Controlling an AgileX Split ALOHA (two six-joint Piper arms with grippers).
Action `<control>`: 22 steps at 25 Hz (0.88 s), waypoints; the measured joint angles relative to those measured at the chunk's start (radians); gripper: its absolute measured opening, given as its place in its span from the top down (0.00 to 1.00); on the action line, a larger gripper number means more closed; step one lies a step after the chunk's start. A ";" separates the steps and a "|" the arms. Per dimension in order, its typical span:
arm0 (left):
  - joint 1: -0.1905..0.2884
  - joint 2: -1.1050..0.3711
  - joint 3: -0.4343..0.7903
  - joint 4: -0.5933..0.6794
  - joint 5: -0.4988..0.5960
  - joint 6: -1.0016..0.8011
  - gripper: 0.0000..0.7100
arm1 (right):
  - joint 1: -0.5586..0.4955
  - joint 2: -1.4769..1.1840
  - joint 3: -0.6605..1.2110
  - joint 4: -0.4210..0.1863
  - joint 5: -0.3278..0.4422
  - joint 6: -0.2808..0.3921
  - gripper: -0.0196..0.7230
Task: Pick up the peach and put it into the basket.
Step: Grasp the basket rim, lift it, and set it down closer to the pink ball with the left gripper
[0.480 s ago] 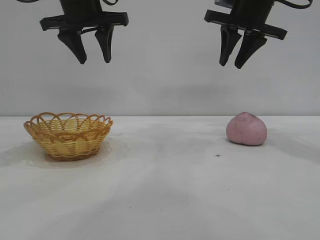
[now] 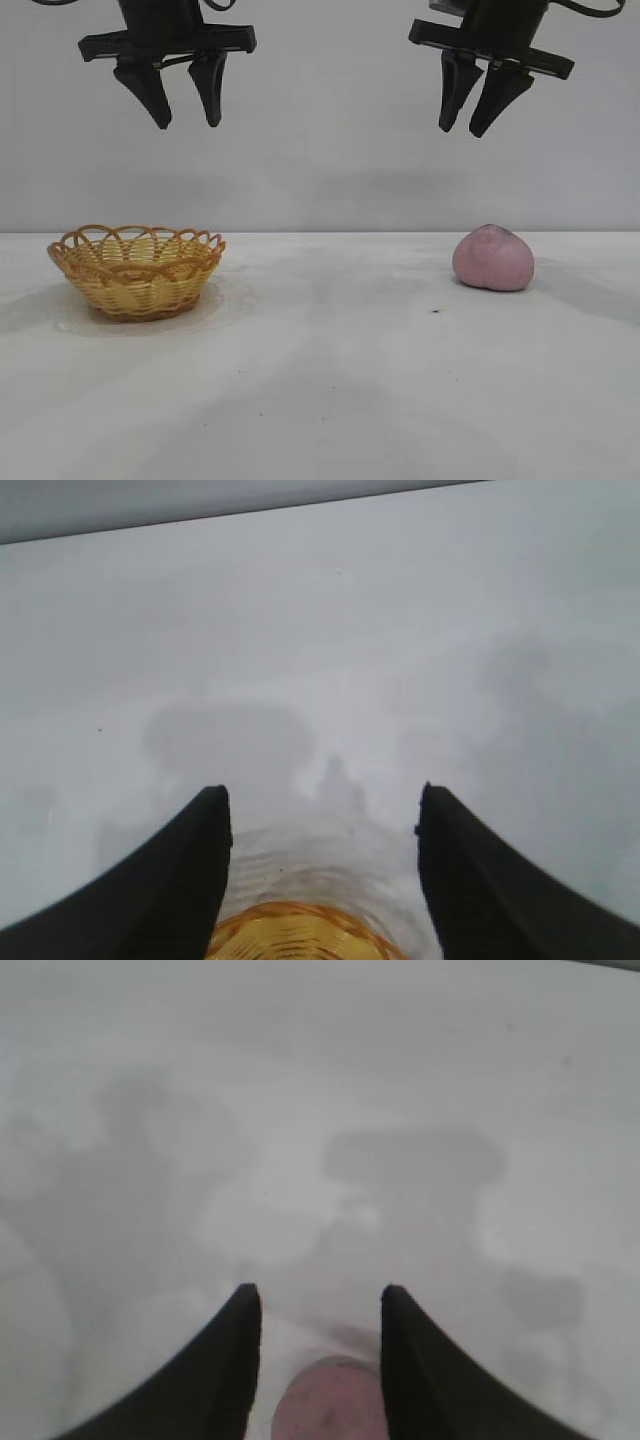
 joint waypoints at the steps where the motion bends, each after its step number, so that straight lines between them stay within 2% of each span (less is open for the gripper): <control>1: 0.019 0.007 0.000 -0.015 0.019 0.037 0.48 | 0.000 0.000 0.000 0.000 0.000 0.000 0.66; 2: 0.043 0.016 0.000 -0.047 0.037 0.084 0.48 | 0.000 0.000 0.000 0.000 0.000 0.000 0.66; 3: 0.067 0.026 0.000 -0.088 0.063 0.149 0.56 | 0.000 0.000 0.000 0.000 0.000 0.000 0.66; 5: 0.100 0.052 0.000 -0.146 0.126 0.265 0.56 | 0.000 0.000 0.000 0.000 0.000 0.000 0.66; 8: 0.127 0.086 0.000 -0.169 0.199 0.336 0.56 | 0.000 0.000 0.000 0.000 0.000 0.000 0.66; 13: 0.137 0.103 0.000 -0.236 0.218 0.427 0.56 | 0.000 0.000 0.000 0.002 0.000 0.000 0.66; 20: 0.138 0.165 0.000 -0.237 0.276 0.457 0.56 | 0.000 0.000 0.000 0.003 0.000 0.000 0.66; 22: 0.138 0.183 0.000 -0.242 0.282 0.458 0.68 | 0.000 0.000 0.000 0.006 0.000 0.000 0.66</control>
